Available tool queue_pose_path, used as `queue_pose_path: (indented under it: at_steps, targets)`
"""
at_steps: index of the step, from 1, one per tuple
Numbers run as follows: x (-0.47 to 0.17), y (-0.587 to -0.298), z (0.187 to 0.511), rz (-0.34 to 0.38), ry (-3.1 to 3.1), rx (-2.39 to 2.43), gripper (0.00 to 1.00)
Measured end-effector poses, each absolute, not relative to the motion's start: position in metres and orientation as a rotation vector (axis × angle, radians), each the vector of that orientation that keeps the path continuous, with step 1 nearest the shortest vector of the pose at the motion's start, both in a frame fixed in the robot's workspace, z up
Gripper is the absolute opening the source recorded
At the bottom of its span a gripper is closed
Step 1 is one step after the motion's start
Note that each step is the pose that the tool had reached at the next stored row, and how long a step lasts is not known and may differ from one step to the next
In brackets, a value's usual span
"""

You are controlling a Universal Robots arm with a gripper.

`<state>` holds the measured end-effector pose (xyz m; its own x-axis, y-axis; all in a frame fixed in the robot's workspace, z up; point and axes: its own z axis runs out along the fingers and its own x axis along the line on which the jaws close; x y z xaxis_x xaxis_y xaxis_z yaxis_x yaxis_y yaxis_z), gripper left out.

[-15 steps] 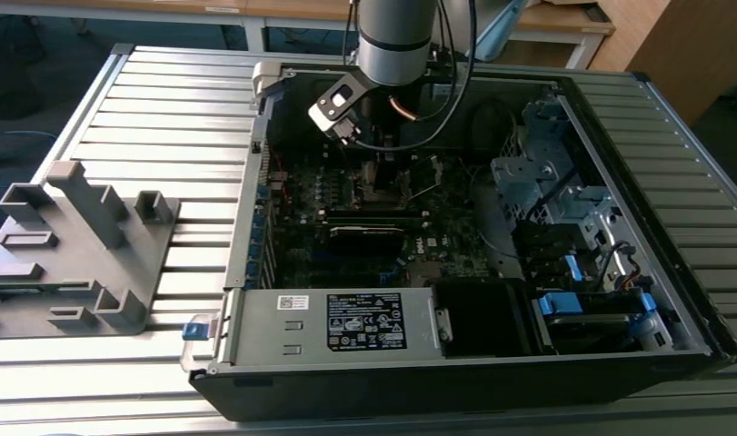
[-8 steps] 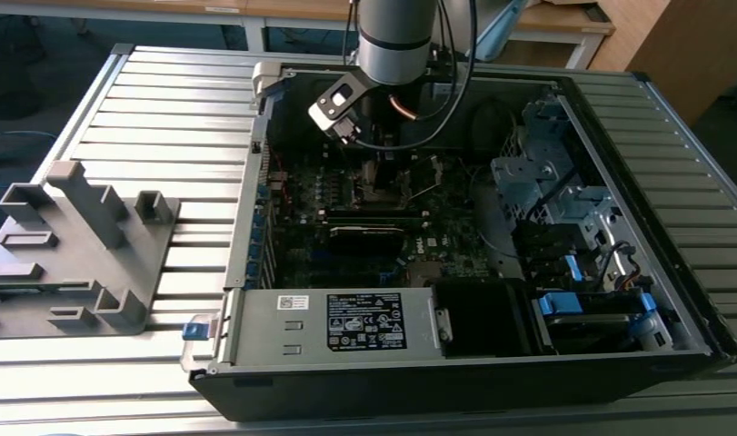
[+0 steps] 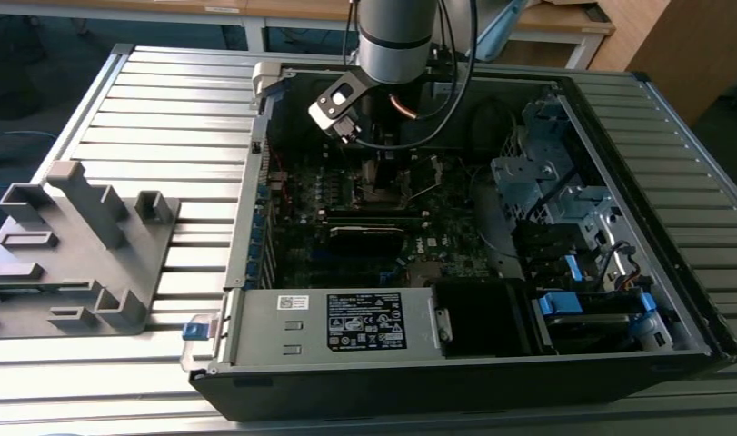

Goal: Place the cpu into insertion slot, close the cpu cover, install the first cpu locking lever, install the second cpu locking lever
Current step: 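Place the cpu into insertion slot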

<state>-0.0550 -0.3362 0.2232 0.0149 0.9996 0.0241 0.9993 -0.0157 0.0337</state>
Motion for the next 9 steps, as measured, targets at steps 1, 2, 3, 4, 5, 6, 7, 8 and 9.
queue_pose_path:
  at_steps: [1,2,3,4,5,6,7,8,9]
  targets:
    - [-0.0549,-0.3362,0.2232,0.064,2.199,2.233,0.54]
    - [-0.0549,-0.3362,0.2232,0.064,2.199,2.233,0.54]
    - [-0.0549,-0.3362,0.2232,0.064,2.199,2.233,0.54]
    - [-0.0549,-0.3362,0.2232,0.064,2.2,2.232,0.54]
    - [-0.0547,-0.3362,0.2232,0.064,2.201,2.231,0.54]
    - [-0.0545,-0.3362,0.2231,0.064,2.204,2.228,0.54]
    - [-0.0544,-0.3362,0.2231,0.064,2.208,2.224,0.54]
    - [-0.0544,-0.3362,0.2231,0.064,2.212,2.221,0.54]
    - [-0.0543,-0.3361,0.223,0.064,2.216,2.217,0.54]
